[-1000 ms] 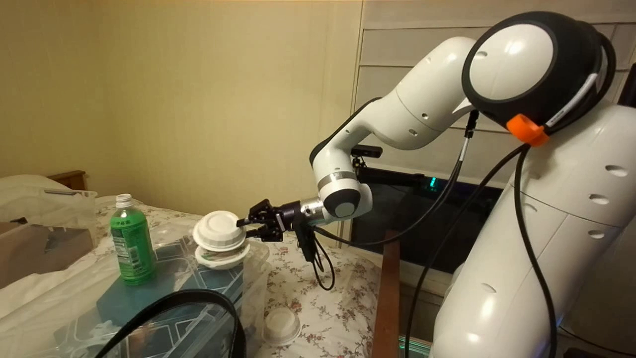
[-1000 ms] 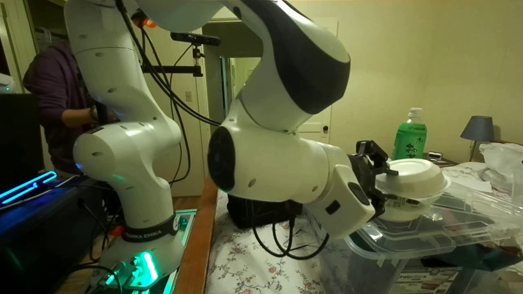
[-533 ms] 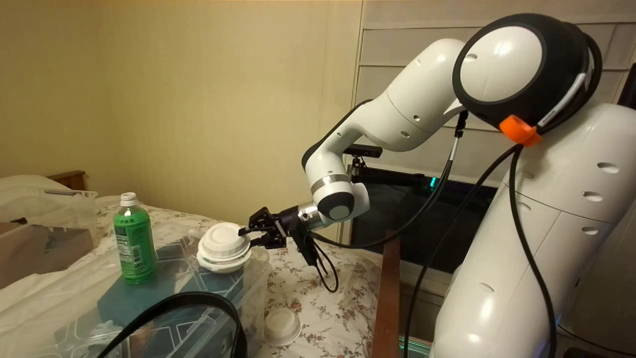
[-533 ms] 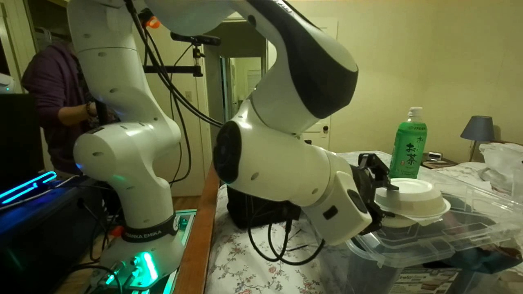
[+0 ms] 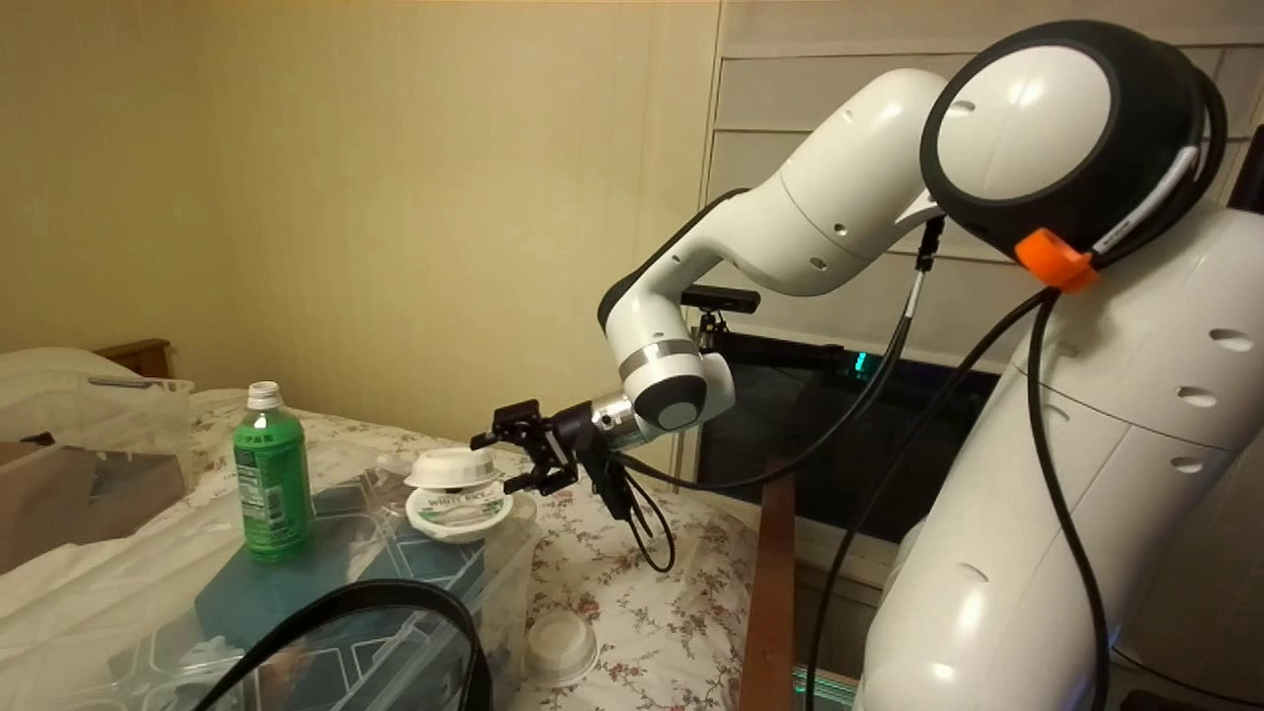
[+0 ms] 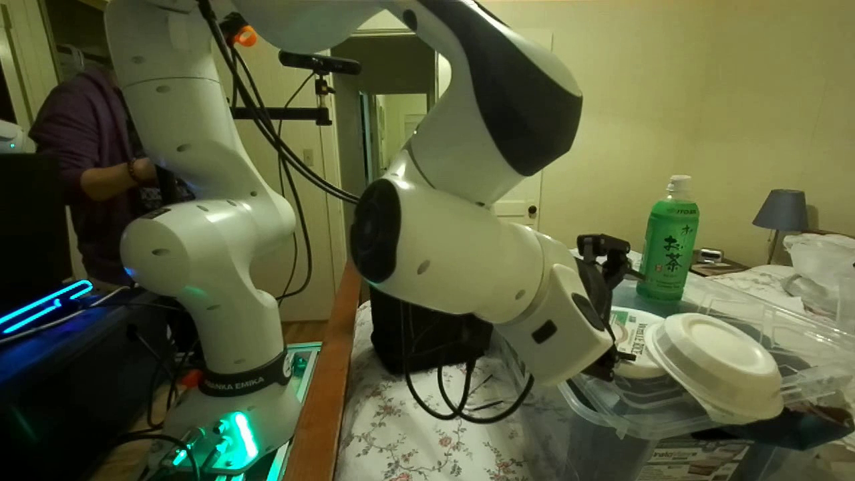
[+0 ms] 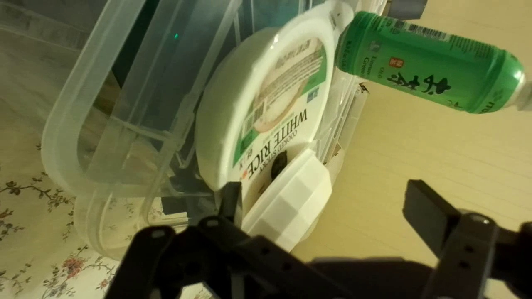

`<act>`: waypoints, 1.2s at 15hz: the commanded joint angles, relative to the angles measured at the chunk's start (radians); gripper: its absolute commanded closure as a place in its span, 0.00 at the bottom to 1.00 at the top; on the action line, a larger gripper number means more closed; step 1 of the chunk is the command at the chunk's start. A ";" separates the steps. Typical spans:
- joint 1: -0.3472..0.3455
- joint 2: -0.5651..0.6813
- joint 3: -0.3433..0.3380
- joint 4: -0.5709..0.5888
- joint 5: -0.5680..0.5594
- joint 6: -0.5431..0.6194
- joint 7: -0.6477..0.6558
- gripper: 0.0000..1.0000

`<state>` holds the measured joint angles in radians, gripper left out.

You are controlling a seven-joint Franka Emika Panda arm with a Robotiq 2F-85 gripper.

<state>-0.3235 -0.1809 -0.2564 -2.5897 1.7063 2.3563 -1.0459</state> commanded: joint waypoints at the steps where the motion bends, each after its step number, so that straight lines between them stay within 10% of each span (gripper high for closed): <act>1: -0.004 -0.040 0.001 -0.024 -0.050 0.014 0.039 0.00; 11: 0.005 -0.131 -0.006 -0.079 -0.130 -0.150 0.018 0.00; 18: -0.030 -0.133 -0.003 -0.022 0.105 -0.098 -0.253 0.00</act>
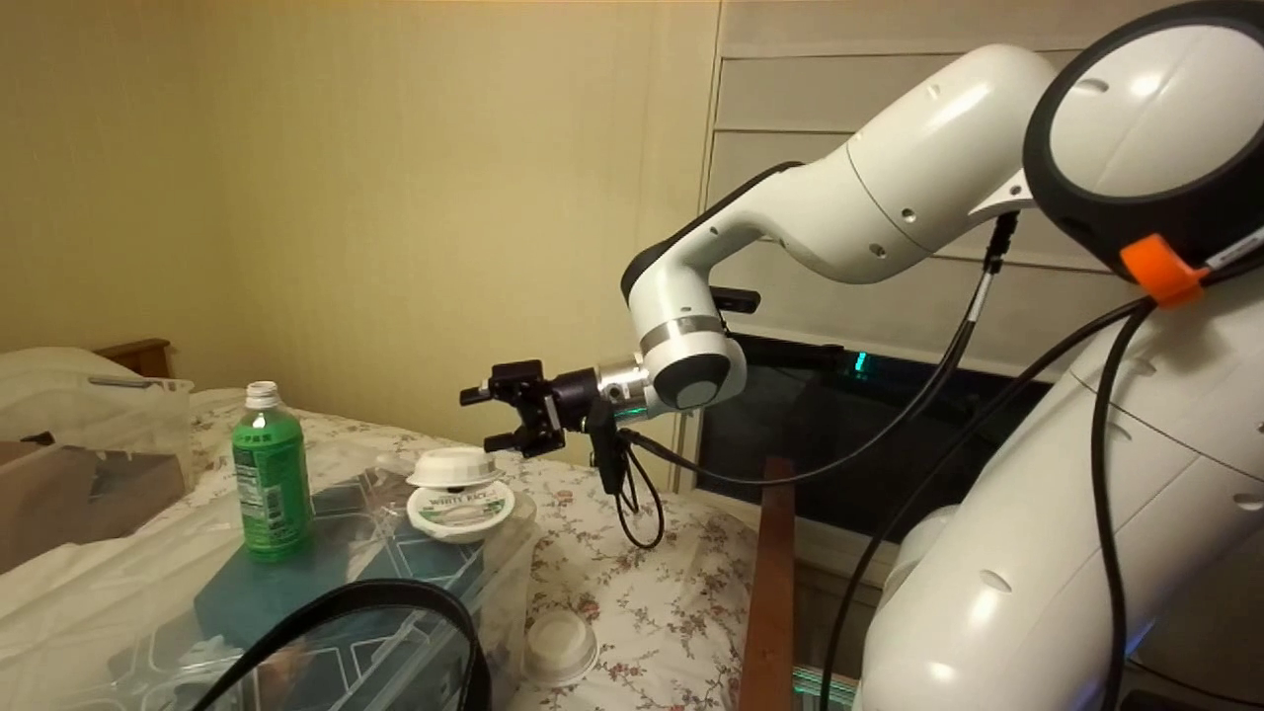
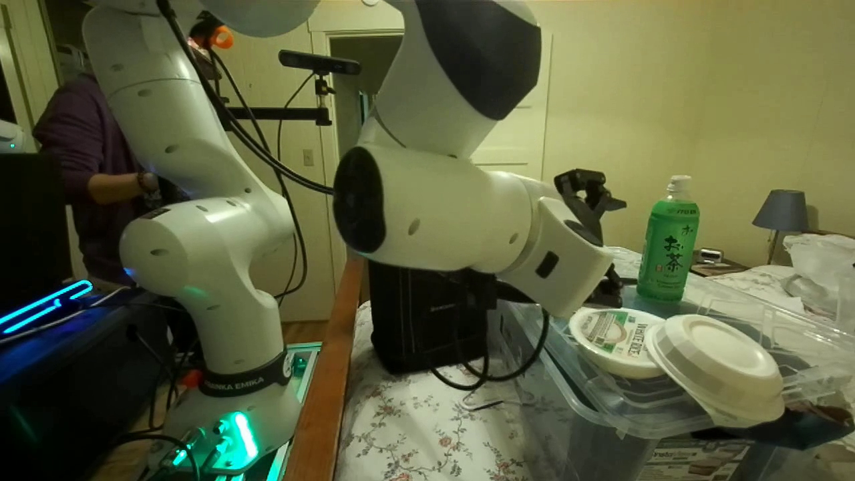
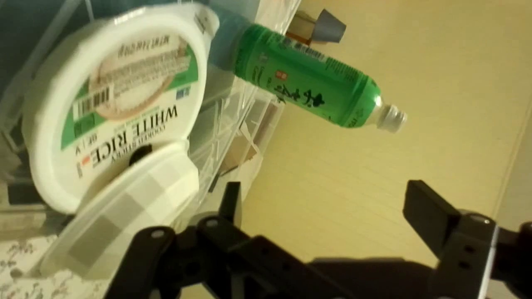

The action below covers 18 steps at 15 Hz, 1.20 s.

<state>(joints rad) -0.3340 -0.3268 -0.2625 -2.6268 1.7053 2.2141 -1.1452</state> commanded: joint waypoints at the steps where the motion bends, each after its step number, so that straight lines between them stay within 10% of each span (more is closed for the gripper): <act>1: -0.025 0.038 0.005 0.030 0.163 0.063 -0.223 0.00; 10: -0.005 0.323 0.035 0.189 0.710 0.141 -0.799 0.00; 18: 0.079 0.490 0.011 0.263 0.768 0.190 -0.840 0.00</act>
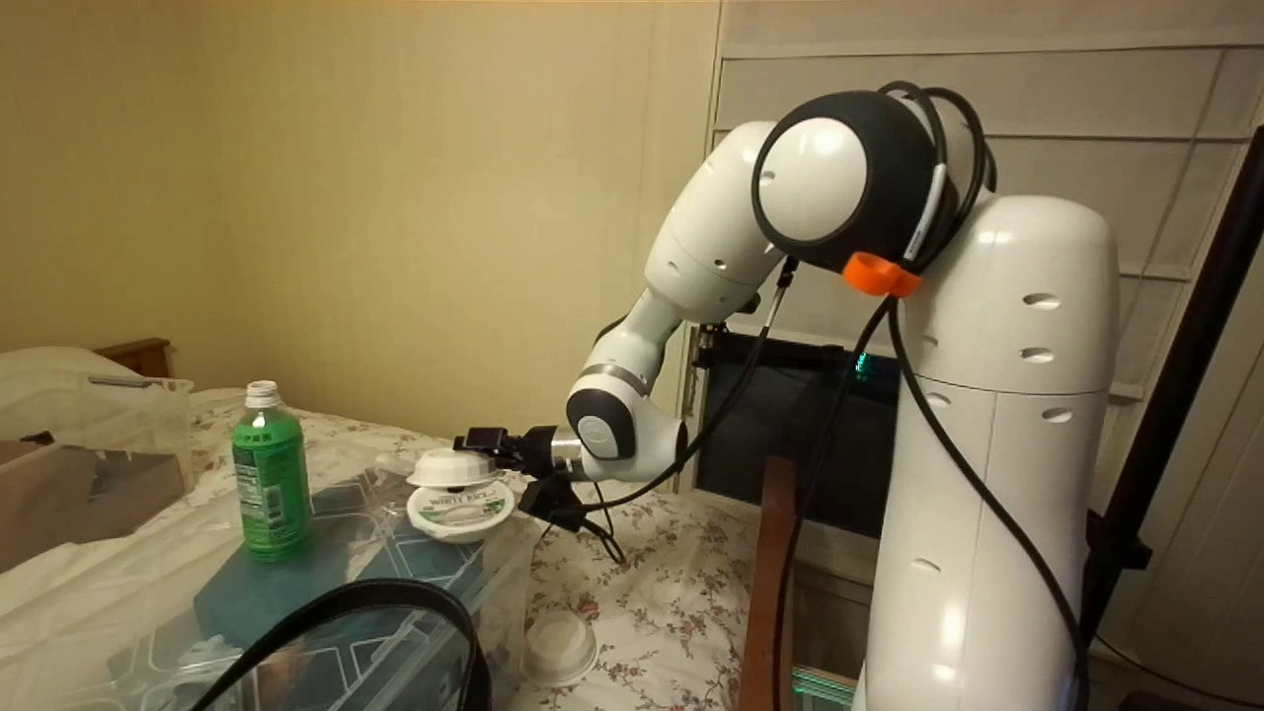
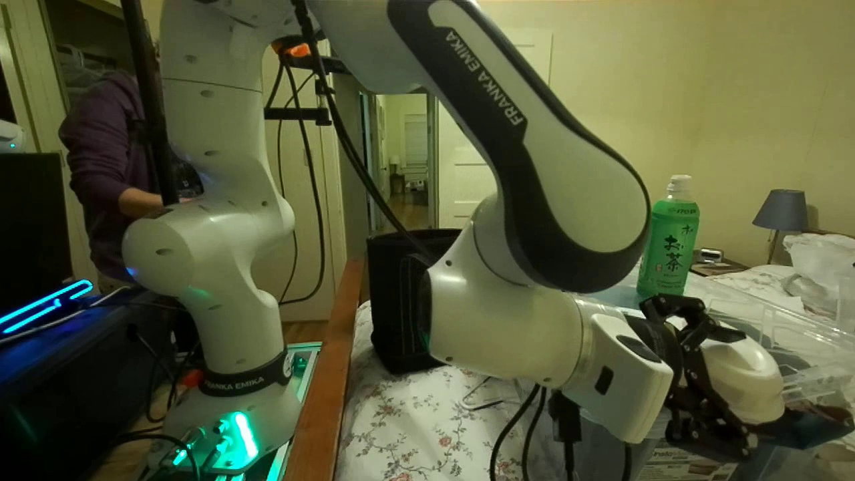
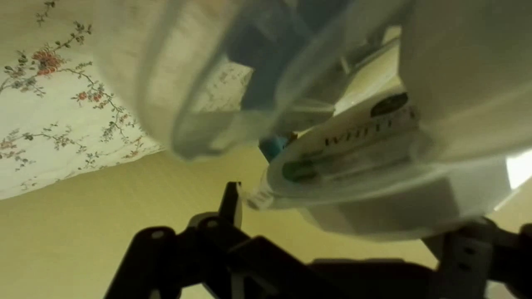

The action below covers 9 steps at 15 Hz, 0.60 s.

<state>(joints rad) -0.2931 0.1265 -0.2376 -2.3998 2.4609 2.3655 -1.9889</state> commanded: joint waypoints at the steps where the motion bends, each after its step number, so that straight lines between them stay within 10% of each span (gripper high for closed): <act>1: 0.045 0.038 -0.016 0.035 0.001 0.038 0.012 0.00; 9: 0.082 -0.044 -0.004 -0.056 -0.145 0.009 0.117 0.00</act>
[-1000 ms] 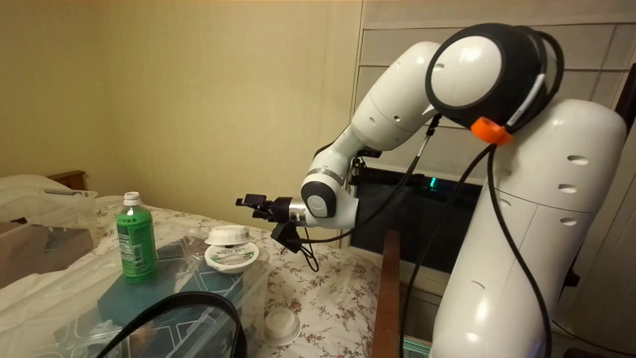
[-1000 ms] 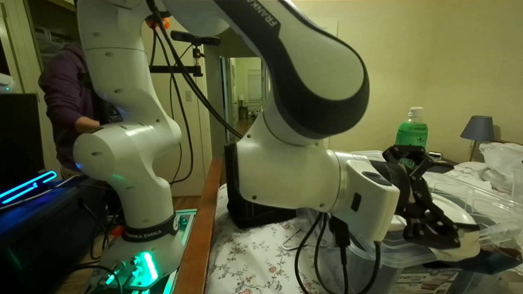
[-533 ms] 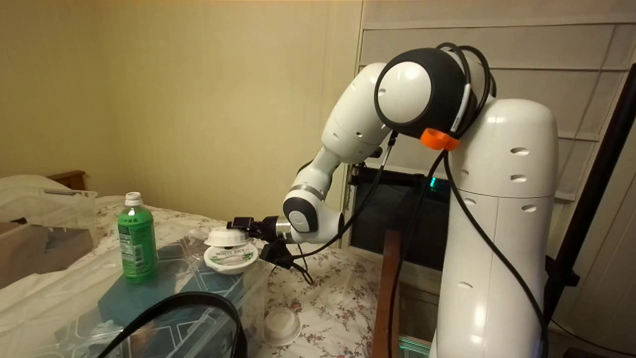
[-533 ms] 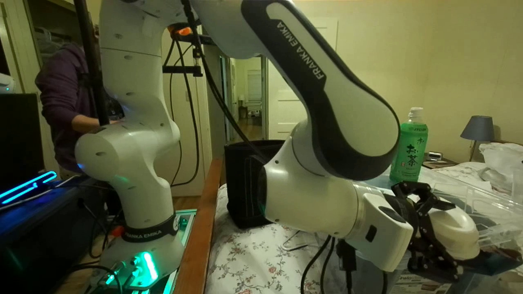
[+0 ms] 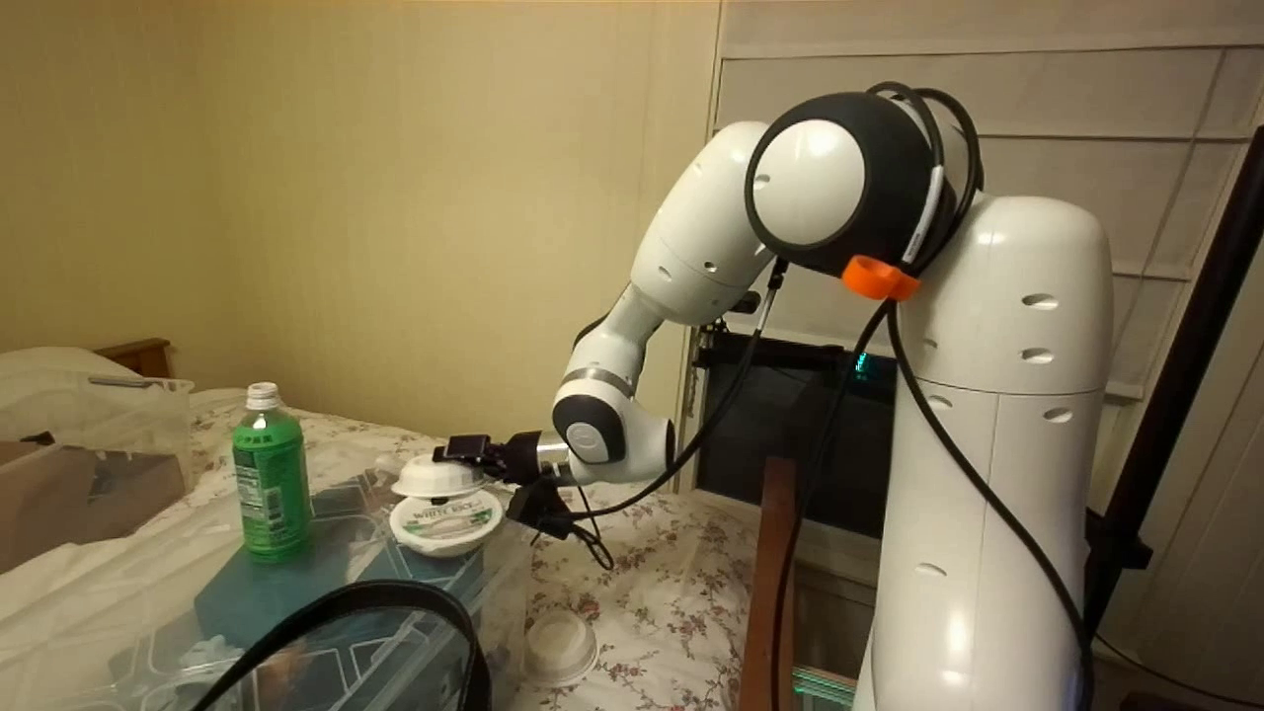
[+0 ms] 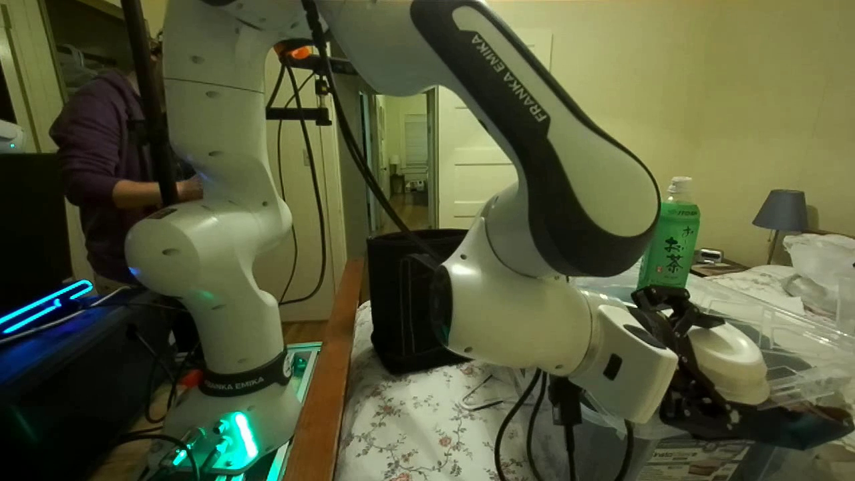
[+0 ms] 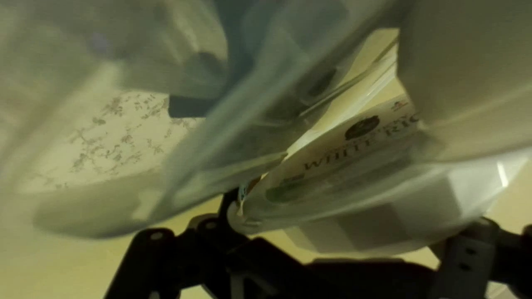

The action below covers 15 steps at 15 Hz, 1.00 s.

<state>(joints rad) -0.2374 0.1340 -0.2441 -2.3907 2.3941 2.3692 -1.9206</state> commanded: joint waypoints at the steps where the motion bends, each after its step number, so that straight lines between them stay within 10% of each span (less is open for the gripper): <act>1: 0.031 -0.067 0.005 -0.082 -0.100 0.003 0.052 0.00; 15: 0.032 -0.219 0.042 -0.222 -0.181 -0.054 0.004 0.00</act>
<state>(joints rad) -0.2036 -0.0346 -0.2101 -2.5640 2.2578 2.3411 -1.9276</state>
